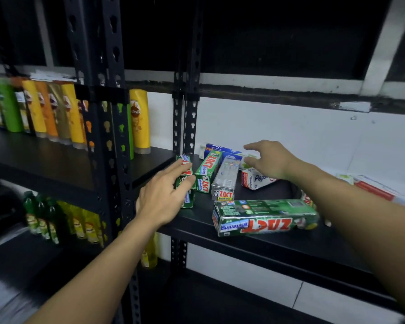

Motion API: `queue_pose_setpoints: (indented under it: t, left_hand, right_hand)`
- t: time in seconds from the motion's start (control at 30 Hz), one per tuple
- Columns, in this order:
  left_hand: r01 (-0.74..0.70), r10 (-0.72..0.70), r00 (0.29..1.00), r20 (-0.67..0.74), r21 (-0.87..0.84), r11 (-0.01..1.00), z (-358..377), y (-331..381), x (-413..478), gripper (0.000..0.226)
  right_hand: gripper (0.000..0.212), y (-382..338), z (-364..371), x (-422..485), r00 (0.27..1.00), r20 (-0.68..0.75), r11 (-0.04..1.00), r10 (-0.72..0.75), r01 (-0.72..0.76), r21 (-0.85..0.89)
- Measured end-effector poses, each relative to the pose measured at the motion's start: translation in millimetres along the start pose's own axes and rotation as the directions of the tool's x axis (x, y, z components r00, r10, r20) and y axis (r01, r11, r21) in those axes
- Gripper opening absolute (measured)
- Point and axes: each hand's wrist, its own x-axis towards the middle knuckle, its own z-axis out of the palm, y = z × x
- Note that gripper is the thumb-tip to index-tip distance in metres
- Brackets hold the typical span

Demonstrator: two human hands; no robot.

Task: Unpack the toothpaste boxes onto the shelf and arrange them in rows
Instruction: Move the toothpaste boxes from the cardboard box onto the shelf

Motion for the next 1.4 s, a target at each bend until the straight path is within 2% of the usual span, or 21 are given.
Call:
queue_pose_setpoints:
  t: [0.17, 0.27, 0.33, 0.47, 0.57, 0.7, 0.8, 0.93, 1.13, 1.23, 1.4]
  left_hand:
    - [-0.019, 0.011, 0.999, -0.050, -0.146, 0.989, -10, 11, -13, 0.072]
    - [-0.048, 0.031, 0.992, -0.121, -0.136, 0.989, -19, 34, -27, 0.073]
    - [-0.113, 0.099, 0.988, -0.122, -0.115, 0.987, -28, 57, -39, 0.070]
    - [-0.326, 0.327, 0.945, -0.025, 0.024, 0.945, -42, 99, -71, 0.064]
    - [-0.440, 0.441, 0.897, 0.020, 0.118, 0.890, -42, 118, -100, 0.059]
    - [-0.508, 0.491, 0.861, 0.128, 0.238, 0.828, -26, 126, -139, 0.054]
    - [-0.538, 0.493, 0.840, 0.226, 0.237, 0.809, -6, 122, -168, 0.053]
    - [-0.557, 0.442, 0.805, 0.395, 0.250, 0.792, 29, 108, -204, 0.054]
    - [-0.545, 0.314, 0.727, 0.610, 0.236, 0.804, 100, 69, -251, 0.050]
    - [-0.515, 0.228, 0.656, 0.720, 0.205, 0.833, 138, 45, -281, 0.050]
    - [-0.441, 0.070, 0.502, 0.862, 0.185, 0.878, 205, 0, -337, 0.045]
  right_hand:
    - [0.053, -12, -22, -63, 0.998, -0.010, 0.998, -0.060, 0.059, -0.018]
    - [0.053, -13, -29, -97, 0.994, -0.065, 0.996, -0.092, 0.091, -0.012]
    - [0.052, -15, -32, -121, 0.985, -0.122, 0.993, -0.119, 0.119, -0.006]
    - [0.049, -21, -32, -172, 0.968, -0.188, 0.986, -0.168, 0.164, -0.035]
    - [0.047, -19, -26, -212, 0.957, -0.232, 0.985, -0.174, 0.171, -0.033]
    - [0.048, -15, -7, -261, 0.958, -0.262, 0.992, -0.117, 0.123, 0.005]
    - [0.046, -7, 17, -292, 0.967, -0.239, 0.994, -0.084, 0.098, 0.044]
    - [0.046, 6, 60, -327, 0.990, -0.133, 0.993, -0.044, 0.058, 0.103]
    - [0.047, 30, 142, -367, 0.991, 0.118, 0.989, 0.063, -0.078, 0.129]
    - [0.049, 41, 186, -390, 0.954, 0.265, 0.974, 0.136, -0.179, 0.143]
    - [0.046, 65, 263, -429, 0.831, 0.523, 0.943, 0.188, -0.301, 0.140]
